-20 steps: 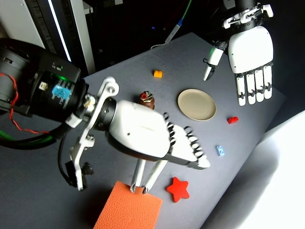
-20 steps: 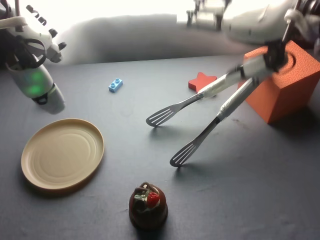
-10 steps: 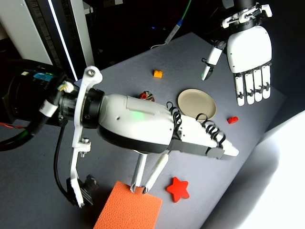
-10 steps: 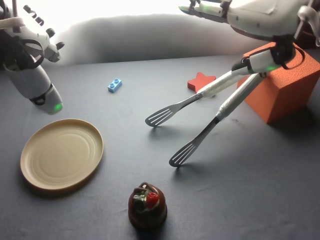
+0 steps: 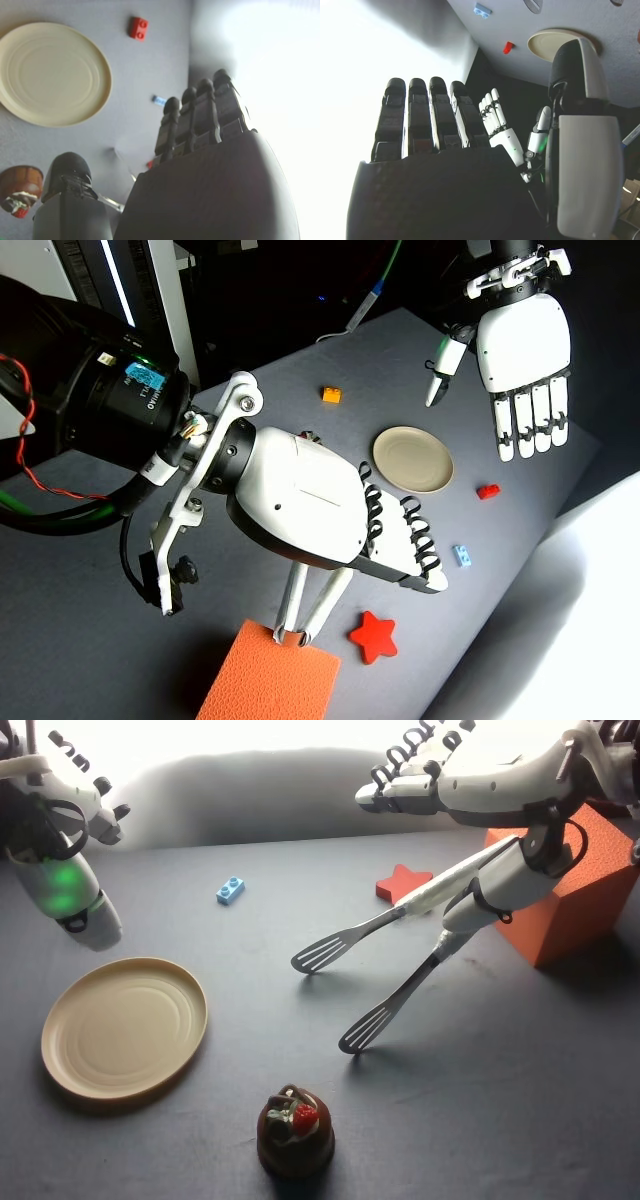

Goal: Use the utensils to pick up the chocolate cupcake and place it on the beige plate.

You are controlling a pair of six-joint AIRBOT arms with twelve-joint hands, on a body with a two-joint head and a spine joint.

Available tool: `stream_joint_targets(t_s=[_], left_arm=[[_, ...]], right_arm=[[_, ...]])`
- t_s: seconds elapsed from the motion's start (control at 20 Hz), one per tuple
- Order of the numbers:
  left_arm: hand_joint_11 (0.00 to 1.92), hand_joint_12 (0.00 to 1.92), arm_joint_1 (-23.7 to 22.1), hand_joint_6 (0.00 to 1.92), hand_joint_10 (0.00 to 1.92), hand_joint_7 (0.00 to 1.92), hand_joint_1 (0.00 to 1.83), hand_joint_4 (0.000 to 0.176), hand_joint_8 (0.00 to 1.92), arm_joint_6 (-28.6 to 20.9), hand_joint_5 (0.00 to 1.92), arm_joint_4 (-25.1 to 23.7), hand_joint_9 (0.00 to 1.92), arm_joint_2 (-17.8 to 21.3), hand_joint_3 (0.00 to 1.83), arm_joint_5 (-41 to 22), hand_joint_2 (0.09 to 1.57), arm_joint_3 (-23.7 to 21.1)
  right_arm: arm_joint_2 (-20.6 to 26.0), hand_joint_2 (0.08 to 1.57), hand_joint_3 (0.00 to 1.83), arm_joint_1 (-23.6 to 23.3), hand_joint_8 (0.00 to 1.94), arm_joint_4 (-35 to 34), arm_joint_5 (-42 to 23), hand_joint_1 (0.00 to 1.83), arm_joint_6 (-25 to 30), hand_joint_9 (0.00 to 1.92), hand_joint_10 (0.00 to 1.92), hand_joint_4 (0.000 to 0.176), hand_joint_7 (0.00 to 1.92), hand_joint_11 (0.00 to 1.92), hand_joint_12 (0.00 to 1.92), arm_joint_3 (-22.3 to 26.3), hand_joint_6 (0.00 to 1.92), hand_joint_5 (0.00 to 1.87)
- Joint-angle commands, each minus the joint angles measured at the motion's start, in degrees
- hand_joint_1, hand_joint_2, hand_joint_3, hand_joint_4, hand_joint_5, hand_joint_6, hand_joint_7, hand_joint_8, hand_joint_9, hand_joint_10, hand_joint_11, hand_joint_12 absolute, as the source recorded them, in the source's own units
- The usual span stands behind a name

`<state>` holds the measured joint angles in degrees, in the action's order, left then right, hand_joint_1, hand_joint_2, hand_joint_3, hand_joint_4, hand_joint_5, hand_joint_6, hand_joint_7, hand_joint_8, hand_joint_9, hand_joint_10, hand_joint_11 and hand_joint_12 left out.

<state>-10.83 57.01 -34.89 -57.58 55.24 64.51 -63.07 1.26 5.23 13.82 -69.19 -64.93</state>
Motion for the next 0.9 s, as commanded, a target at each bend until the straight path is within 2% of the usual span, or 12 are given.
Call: stream_joint_targets(t_s=[0.0,0.15,0.2,0.3,0.35,0.5,0.6,0.7,0.85], left_arm=[[0.0,0.0,-0.22,0.0,0.0,0.02,0.11,0.0,0.0,0.3,0.03,-3.14,0.01,0.5,0.0,-2.16,1.05,0.08],[0.0,0.0,-0.15,0.01,0.0,0.03,0.11,0.0,0.01,0.3,0.05,-3.13,0.01,0.5,0.0,-2.19,1.04,0.09],[0.0,0.0,-0.15,0.0,0.0,0.03,0.13,0.0,0.0,0.3,0.04,-3.13,0.0,0.51,0.0,-2.2,1.05,0.08],[0.01,0.0,-0.14,0.01,0.01,0.04,0.15,0.0,0.01,0.3,0.06,-3.13,0.02,0.51,0.0,-2.21,1.04,0.11],[0.0,0.0,-0.14,0.01,0.0,0.04,0.14,0.0,0.01,0.3,0.06,-3.13,0.02,0.51,0.0,-2.22,1.04,0.11],[0.01,0.01,-0.13,0.01,0.01,0.06,0.16,0.0,0.01,0.3,0.07,-3.06,0.03,0.55,0.0,-2.22,1.04,0.07],[0.02,0.01,-0.12,0.02,0.01,0.07,0.19,0.0,0.01,0.34,0.1,-3.06,0.04,0.51,0.0,-2.23,1.04,0.11],[0.02,0.01,-0.12,0.01,0.01,0.07,0.17,0.0,0.01,0.34,0.09,-3.06,0.04,0.5,0.0,-2.23,1.03,0.12],[0.01,0.01,0.01,0.0,0.0,0.04,0.12,0.0,0.0,0.34,0.05,-3.06,0.01,0.49,0.0,-2.33,1.04,0.24]], right_arm=[[0.76,1.0,0.0,-0.52,0.0,2.65,-8.5,0.59,-0.04,0.0,0.0,0.0,0.0,0.0,0.0,0.76,0.0,0.0],[1.53,1.01,0.01,-0.24,0.0,3.83,-10.13,0.59,-0.02,0.0,0.0,0.0,0.0,0.0,0.0,2.01,0.0,0.0],[1.66,1.0,0.0,-0.16,0.0,3.79,-10.07,0.54,1.32,0.0,0.0,0.0,0.0,0.0,0.0,2.18,0.0,0.0],[2.08,1.0,0.0,0.06,0.0,3.8,-10.69,0.57,4.36,0.0,0.0,0.0,0.0,0.0,0.0,2.25,0.0,0.0],[2.31,1.0,0.0,0.47,0.0,3.79,-12.15,0.61,4.36,0.0,0.0,0.0,0.0,0.0,0.0,2.32,0.0,0.0],[2.91,1.01,0.0,2.91,0.0,3.73,-18.04,0.6,4.34,0.0,0.0,0.0,0.0,0.01,0.0,2.45,0.0,0.0],[2.87,1.02,0.01,3.05,0.0,0.69,-15.26,0.59,4.32,0.0,0.0,0.0,0.0,0.0,0.0,2.36,0.0,0.0],[2.53,1.02,0.01,2.97,0.0,0.47,-13.13,0.6,4.31,0.0,0.0,0.0,0.0,0.0,0.0,2.21,0.0,0.0],[-0.4,1.02,0.01,3.01,0.0,0.44,-6.27,0.55,6.07,0.0,0.0,0.0,0.0,0.0,0.0,-1.33,0.0,0.0]])
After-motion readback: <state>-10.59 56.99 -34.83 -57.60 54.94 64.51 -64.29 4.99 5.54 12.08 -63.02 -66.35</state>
